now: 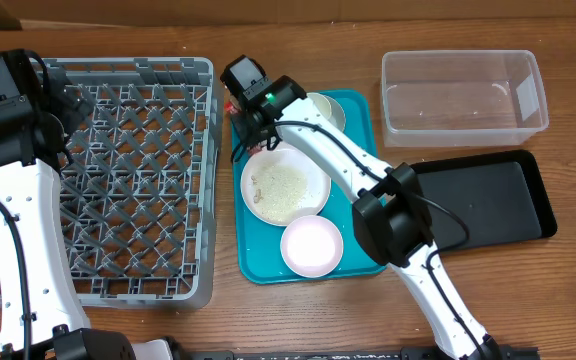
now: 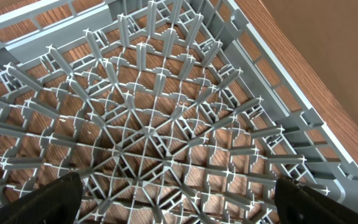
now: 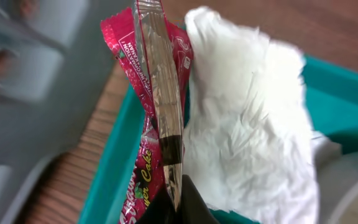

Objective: Sort waste into correct bins and load items into the dishwasher
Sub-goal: 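Carry the wrapper right and drop it into the clear bin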

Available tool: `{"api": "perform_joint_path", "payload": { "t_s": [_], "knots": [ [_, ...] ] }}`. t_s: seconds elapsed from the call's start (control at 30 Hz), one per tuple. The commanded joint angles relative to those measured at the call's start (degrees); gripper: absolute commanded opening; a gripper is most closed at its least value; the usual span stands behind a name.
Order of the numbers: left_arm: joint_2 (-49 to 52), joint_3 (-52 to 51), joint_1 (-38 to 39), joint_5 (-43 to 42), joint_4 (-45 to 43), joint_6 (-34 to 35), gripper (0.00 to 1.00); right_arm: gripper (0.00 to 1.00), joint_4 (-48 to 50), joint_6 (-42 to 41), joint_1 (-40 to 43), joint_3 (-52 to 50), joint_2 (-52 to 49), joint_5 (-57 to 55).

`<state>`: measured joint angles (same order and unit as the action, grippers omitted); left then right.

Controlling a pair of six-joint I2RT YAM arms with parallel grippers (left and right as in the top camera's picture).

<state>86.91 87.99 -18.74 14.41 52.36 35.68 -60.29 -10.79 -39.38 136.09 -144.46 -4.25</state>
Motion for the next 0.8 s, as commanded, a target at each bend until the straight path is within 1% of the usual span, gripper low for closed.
{"api": "perform_joint_path", "payload": {
  "t_s": [0.0, 0.13, 0.27, 0.3, 0.33, 0.47, 0.63, 0.67, 0.77],
  "knots": [
    [-0.02, -0.52, 0.0, 1.03, 0.11, 0.52, 1.0, 0.04, 0.02, -3.8, 0.52, 4.0, 7.76, 0.48],
    [-0.02, -0.52, 0.0, 1.03, 0.09, 0.52, 1.0, 0.04, -0.28, -6.36, 2.27, 5.68, 12.28, 0.48],
    [-0.02, -0.52, 0.0, 1.03, 0.09, 0.52, 1.0, 0.04, -0.33, -9.46, 7.28, 6.16, 17.64, 3.69],
    [-0.02, -0.52, 0.0, 1.03, 0.09, 0.52, 1.0, 0.04, -0.37, -9.46, 9.18, 6.16, 18.97, 5.73],
    [-0.02, -0.52, 0.0, 1.03, 0.09, 0.52, 1.0, 0.04, -0.79, -10.16, 12.76, 6.16, 21.0, 7.28],
    [-0.02, -0.52, 0.0, 1.03, 0.09, 0.52, 1.0, 0.04, -2.29, -12.55, 22.67, 6.16, 23.3, 6.93],
    [-0.02, -0.52, 0.0, 1.03, 0.09, 0.52, 1.0, 0.04, -5.38, -22.34, 34.1, 4.52, 22.56, 6.93],
    [-0.02, -0.52, 0.0, 1.03, 0.09, 0.52, 1.0, 0.04, -6.86, -26.97, 37.53, 3.61, 21.59, 6.93],
    [-0.02, -0.52, 0.0, 1.03, 0.09, 0.52, 1.0, 0.04, -7.32, -31.63, 40.76, 1.01, 19.96, 6.93]
  ]
}}
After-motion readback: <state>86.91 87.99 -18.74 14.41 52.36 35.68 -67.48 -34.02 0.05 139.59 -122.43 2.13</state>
